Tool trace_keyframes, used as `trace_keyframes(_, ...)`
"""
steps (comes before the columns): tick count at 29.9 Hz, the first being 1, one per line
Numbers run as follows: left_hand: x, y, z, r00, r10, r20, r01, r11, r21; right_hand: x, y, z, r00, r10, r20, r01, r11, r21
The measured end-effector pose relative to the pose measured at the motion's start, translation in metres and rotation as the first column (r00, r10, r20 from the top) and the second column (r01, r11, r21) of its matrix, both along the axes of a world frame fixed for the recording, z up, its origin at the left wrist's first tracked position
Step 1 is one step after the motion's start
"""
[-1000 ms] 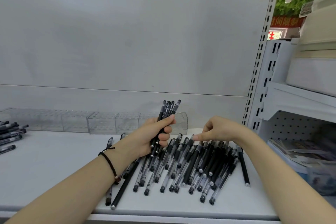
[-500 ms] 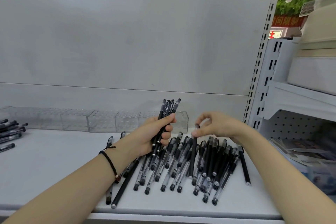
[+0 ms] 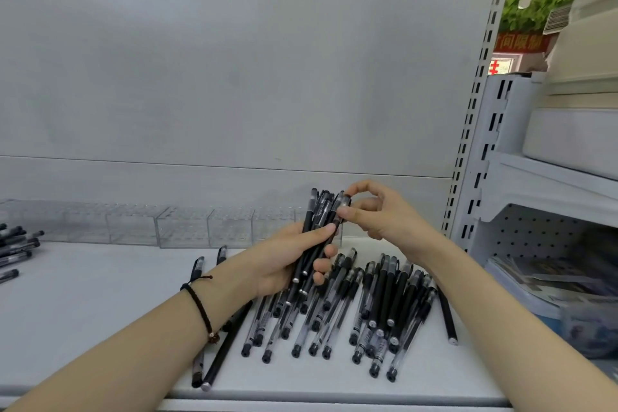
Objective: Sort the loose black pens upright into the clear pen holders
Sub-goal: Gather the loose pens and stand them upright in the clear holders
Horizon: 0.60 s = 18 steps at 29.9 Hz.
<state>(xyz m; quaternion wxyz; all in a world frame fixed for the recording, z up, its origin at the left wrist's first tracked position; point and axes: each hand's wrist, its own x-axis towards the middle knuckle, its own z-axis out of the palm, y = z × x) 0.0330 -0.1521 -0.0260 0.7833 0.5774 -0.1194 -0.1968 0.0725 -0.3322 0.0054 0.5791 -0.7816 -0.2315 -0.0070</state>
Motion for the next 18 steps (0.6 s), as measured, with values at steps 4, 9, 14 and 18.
trace_keyframes(4, 0.002, 0.001, -0.002, 0.999, 0.031, -0.014, -0.031, 0.999, 0.017, 0.011, -0.018, 0.002, 0.991, -0.071, 0.11, 0.104, 0.94, -0.324)
trace_keyframes(9, 0.007, 0.003, -0.003, 0.995, 0.095, -0.024, -0.095, 0.995, 0.01, 0.025, -0.043, -0.007, 0.982, -0.122, 0.143, 0.187, 0.534, -0.825)
trace_keyframes(14, 0.006, 0.003, -0.003, 0.996, 0.088, -0.023, -0.088, 0.996, 0.018, 0.021, -0.044, -0.003, 0.994, -0.101, -0.028, 0.032, 0.544, -0.838)
trace_keyframes(18, 0.005, 0.004, -0.003, 0.995, 0.1, -0.026, -0.099, 0.995, 0.024, 0.022, -0.043, -0.003, 0.991, -0.114, -0.074, 0.017, 0.647, -0.762)
